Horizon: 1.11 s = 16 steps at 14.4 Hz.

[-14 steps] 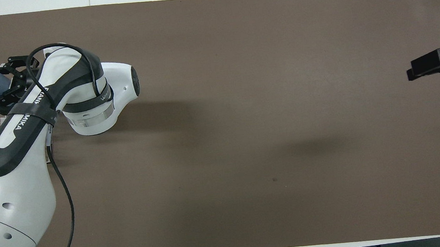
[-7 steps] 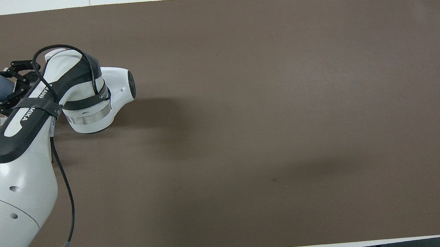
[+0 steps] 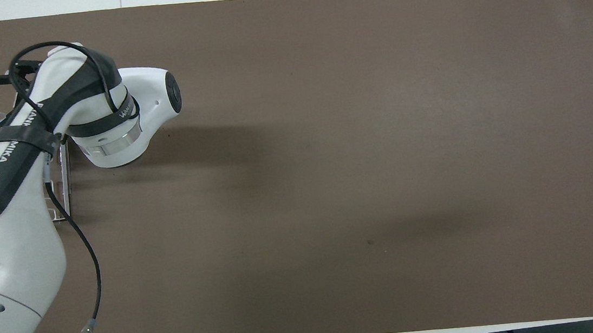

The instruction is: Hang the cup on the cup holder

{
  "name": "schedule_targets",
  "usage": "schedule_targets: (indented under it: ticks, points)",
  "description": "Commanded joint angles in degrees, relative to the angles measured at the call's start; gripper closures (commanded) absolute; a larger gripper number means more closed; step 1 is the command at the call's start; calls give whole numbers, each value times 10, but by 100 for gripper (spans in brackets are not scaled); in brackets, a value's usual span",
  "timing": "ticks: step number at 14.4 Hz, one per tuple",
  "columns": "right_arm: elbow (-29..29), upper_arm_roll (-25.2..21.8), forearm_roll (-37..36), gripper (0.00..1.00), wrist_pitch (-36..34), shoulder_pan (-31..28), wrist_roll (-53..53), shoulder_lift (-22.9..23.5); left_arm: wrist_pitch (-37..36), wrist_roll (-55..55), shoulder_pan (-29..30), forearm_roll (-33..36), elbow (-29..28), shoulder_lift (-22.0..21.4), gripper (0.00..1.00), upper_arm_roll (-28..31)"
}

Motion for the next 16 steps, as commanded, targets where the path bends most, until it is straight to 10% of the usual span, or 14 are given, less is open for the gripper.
schedule_targets:
  ticks: [1,16]
  points:
    - [-4,-6,-11,1,-6,2,-15,-11,4,119,5,-80,16,-75,0,-1]
    - [-9,-5,-16,1,-17,4,-18,-17,116,879,191,-618,-8,-217,0,6]
